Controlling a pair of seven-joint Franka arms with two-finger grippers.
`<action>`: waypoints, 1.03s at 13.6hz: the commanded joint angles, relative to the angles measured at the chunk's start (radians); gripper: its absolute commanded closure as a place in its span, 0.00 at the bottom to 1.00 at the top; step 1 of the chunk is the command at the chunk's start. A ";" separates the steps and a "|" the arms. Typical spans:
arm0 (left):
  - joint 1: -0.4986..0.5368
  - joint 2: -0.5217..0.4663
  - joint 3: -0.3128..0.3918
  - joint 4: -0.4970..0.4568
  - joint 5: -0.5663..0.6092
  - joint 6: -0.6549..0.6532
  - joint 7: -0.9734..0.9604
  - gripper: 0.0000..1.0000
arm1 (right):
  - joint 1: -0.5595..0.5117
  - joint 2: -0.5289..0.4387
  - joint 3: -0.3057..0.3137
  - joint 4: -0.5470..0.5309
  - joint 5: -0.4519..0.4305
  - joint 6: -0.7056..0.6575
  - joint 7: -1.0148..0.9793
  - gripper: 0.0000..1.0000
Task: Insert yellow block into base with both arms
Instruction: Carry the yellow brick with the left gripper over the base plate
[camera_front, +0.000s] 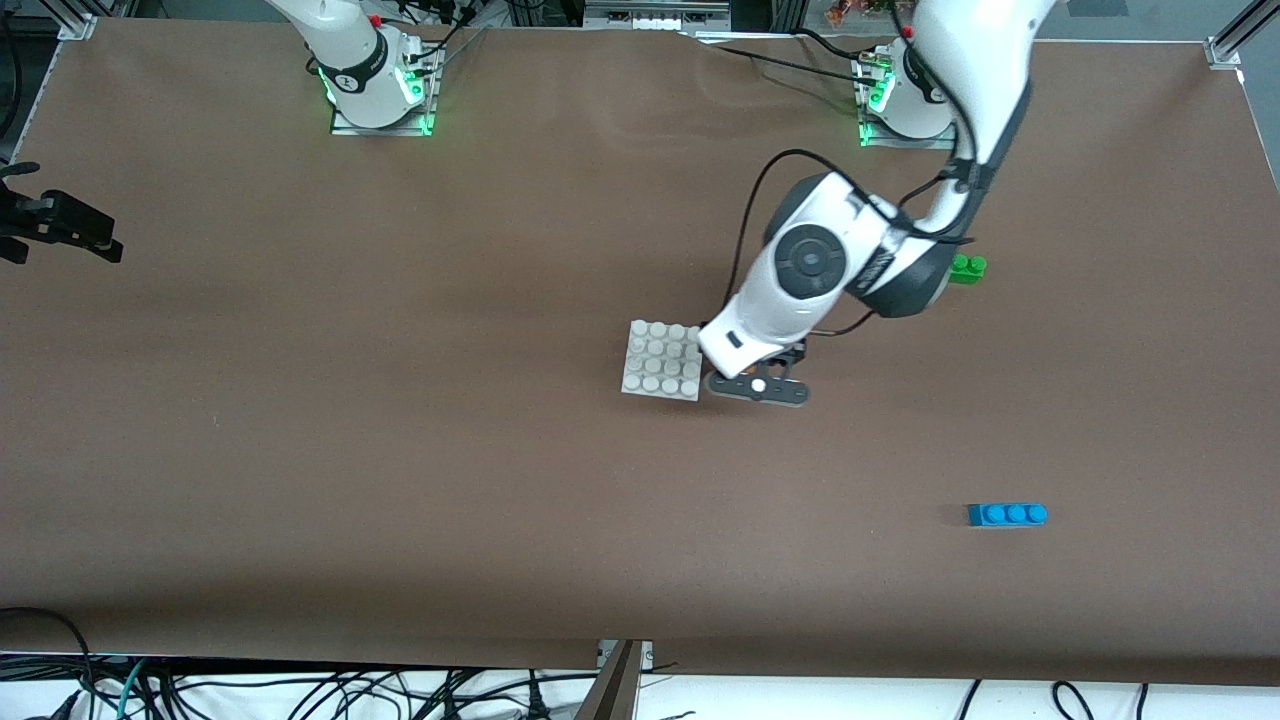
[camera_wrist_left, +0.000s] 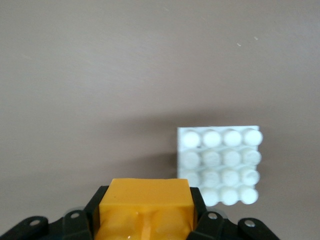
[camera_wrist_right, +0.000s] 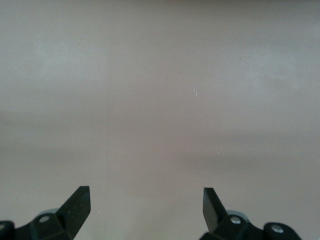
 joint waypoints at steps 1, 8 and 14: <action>-0.055 0.096 0.016 0.102 -0.008 -0.028 -0.060 0.71 | -0.011 -0.010 0.009 -0.010 0.002 -0.003 0.004 0.00; -0.138 0.178 0.024 0.145 0.025 0.024 -0.097 0.71 | -0.011 -0.010 0.009 -0.010 0.004 -0.003 0.004 0.00; -0.175 0.227 0.024 0.142 0.030 0.028 -0.098 0.72 | -0.011 -0.010 0.009 -0.010 0.002 -0.003 0.005 0.00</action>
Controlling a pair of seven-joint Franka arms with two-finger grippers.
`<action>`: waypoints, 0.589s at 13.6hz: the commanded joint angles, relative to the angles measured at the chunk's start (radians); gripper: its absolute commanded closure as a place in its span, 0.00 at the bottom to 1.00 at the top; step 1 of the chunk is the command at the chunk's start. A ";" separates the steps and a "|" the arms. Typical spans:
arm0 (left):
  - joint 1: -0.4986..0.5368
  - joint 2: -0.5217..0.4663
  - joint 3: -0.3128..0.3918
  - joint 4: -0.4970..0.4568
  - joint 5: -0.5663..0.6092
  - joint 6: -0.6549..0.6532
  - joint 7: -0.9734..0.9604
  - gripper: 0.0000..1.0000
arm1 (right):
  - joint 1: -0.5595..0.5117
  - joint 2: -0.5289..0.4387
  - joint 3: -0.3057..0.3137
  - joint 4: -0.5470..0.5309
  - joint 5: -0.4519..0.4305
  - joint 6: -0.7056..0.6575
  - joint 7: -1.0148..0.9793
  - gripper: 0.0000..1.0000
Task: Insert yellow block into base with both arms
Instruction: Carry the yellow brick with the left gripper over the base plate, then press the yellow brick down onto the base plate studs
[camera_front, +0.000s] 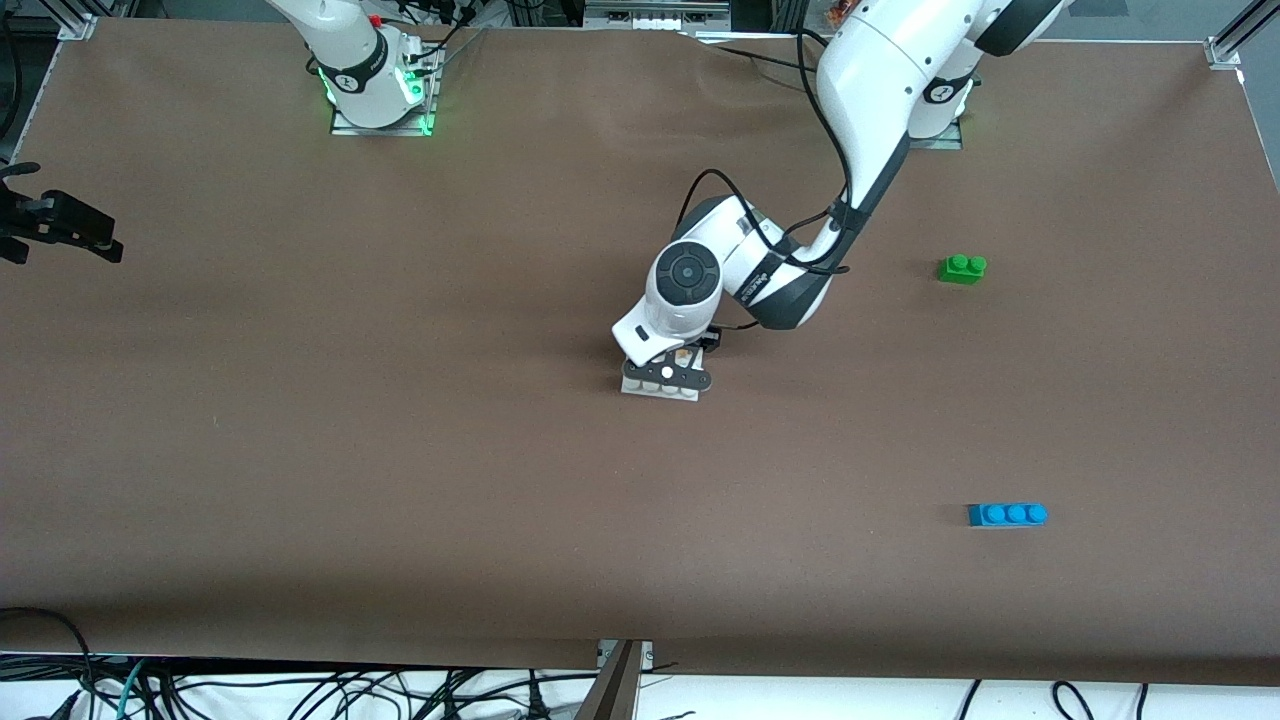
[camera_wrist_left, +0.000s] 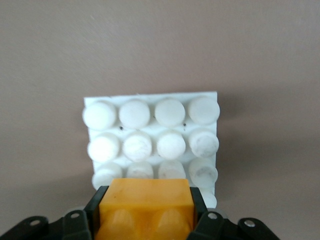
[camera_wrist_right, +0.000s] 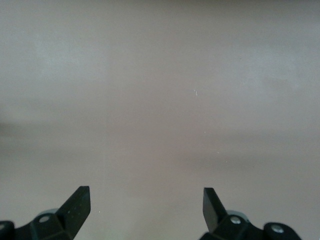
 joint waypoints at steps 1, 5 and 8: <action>-0.018 0.026 0.013 0.035 0.023 -0.001 -0.008 0.72 | -0.011 -0.009 0.009 -0.009 0.002 -0.003 0.005 0.00; -0.018 0.046 0.014 0.037 0.030 0.058 -0.009 0.73 | -0.011 -0.006 0.009 -0.008 0.002 -0.003 0.005 0.00; -0.020 0.051 0.014 0.034 0.042 0.062 -0.011 0.73 | -0.011 -0.006 0.009 -0.008 0.002 -0.003 0.005 0.00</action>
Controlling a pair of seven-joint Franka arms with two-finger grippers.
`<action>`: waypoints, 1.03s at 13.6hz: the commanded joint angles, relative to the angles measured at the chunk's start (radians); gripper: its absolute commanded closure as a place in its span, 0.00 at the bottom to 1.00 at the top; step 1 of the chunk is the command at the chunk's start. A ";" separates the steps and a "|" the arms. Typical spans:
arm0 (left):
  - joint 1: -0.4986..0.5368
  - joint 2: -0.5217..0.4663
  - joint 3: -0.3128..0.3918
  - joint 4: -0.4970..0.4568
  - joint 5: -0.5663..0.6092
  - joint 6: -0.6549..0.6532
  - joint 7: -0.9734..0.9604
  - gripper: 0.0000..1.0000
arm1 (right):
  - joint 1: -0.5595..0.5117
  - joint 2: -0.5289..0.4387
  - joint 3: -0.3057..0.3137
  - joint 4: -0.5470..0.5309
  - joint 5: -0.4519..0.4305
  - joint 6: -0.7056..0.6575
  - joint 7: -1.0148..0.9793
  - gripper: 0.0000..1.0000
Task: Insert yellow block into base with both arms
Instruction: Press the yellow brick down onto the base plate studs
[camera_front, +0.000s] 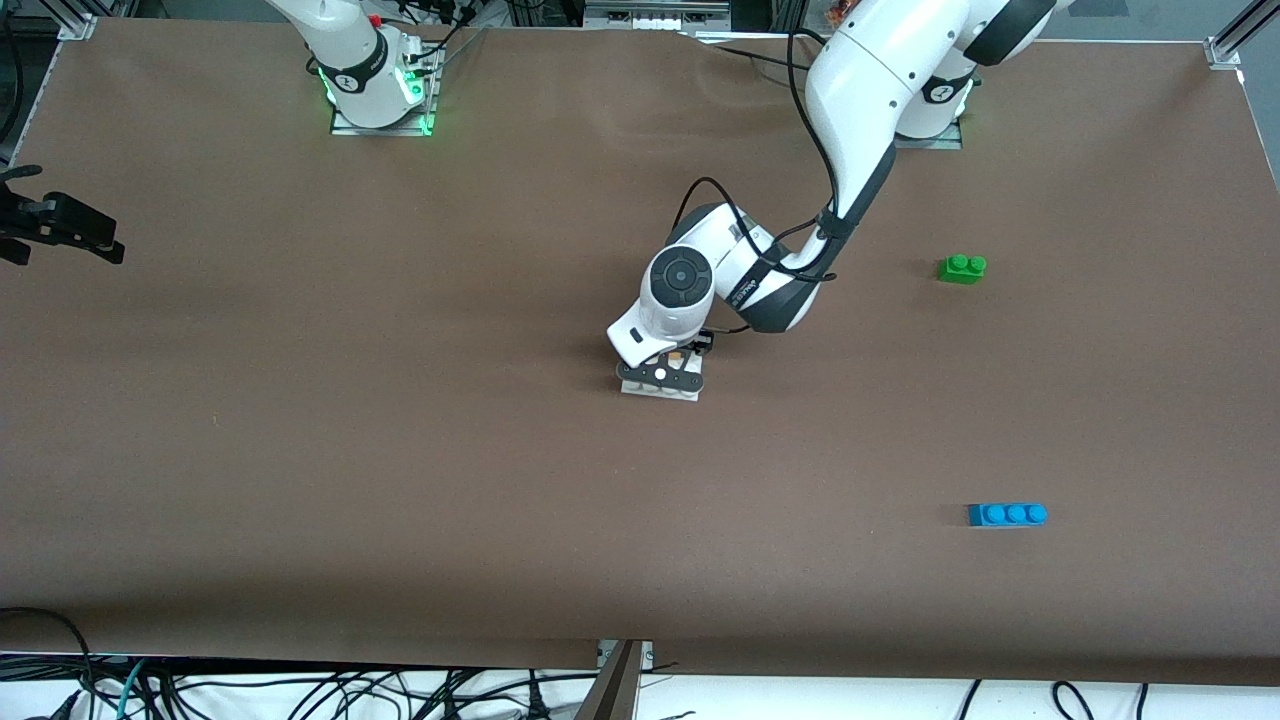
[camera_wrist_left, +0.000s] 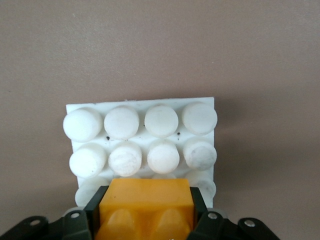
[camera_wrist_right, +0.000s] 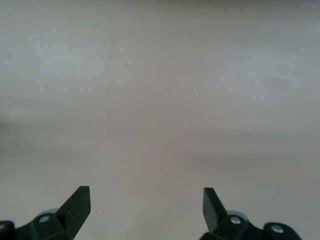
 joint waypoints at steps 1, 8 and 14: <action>-0.013 0.023 0.006 0.030 0.047 0.002 -0.011 0.73 | -0.011 -0.008 0.009 -0.007 0.004 -0.003 0.005 0.00; -0.016 0.022 0.005 0.036 0.046 -0.003 -0.034 0.00 | -0.011 -0.008 0.009 -0.007 0.004 -0.004 0.005 0.00; -0.004 -0.116 0.003 0.039 0.038 -0.145 -0.084 0.00 | -0.011 -0.008 0.009 -0.007 0.005 -0.004 0.004 0.00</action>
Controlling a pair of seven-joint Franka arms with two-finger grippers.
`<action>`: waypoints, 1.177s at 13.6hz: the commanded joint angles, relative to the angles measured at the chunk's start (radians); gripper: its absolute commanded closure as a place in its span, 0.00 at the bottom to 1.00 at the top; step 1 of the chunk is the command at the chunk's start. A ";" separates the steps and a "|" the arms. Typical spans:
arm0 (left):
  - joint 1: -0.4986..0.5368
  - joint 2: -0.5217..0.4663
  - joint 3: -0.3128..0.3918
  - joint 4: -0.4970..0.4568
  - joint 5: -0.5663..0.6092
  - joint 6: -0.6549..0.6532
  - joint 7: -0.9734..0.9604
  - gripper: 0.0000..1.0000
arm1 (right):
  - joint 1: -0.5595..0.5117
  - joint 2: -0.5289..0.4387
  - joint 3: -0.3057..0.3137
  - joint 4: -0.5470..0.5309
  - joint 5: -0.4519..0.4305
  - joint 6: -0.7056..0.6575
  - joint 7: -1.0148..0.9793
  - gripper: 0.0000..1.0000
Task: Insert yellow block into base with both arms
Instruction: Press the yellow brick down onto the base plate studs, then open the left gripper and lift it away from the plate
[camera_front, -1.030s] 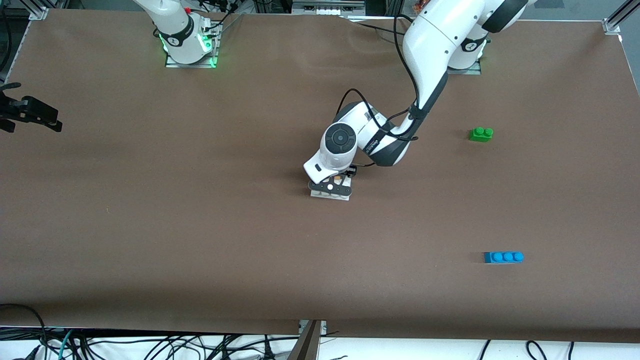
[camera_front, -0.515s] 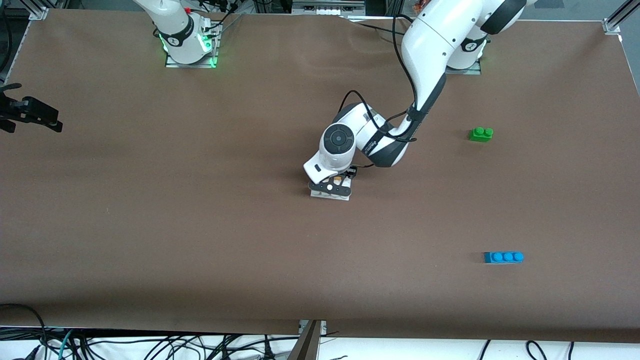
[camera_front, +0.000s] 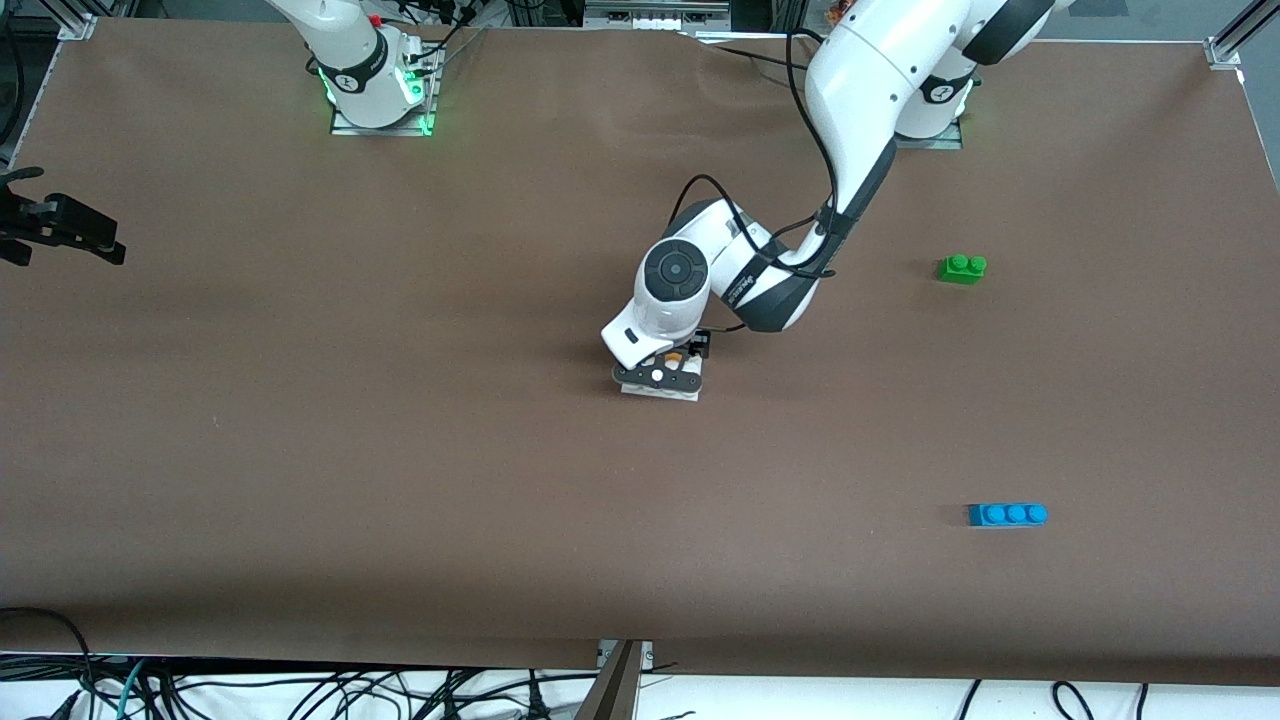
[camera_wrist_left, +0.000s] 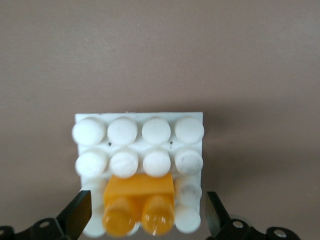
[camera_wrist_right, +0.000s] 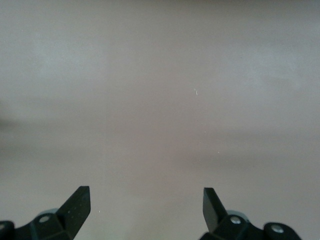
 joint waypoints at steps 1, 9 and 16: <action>0.017 -0.133 0.006 -0.009 0.014 -0.148 -0.021 0.00 | -0.011 -0.010 0.009 -0.007 0.005 -0.004 0.005 0.00; 0.267 -0.488 0.008 -0.012 0.011 -0.527 0.016 0.00 | -0.011 -0.010 0.009 -0.009 0.005 -0.004 0.005 0.00; 0.506 -0.725 0.110 -0.237 -0.130 -0.546 0.409 0.00 | -0.011 -0.010 0.009 -0.007 0.005 -0.004 0.005 0.00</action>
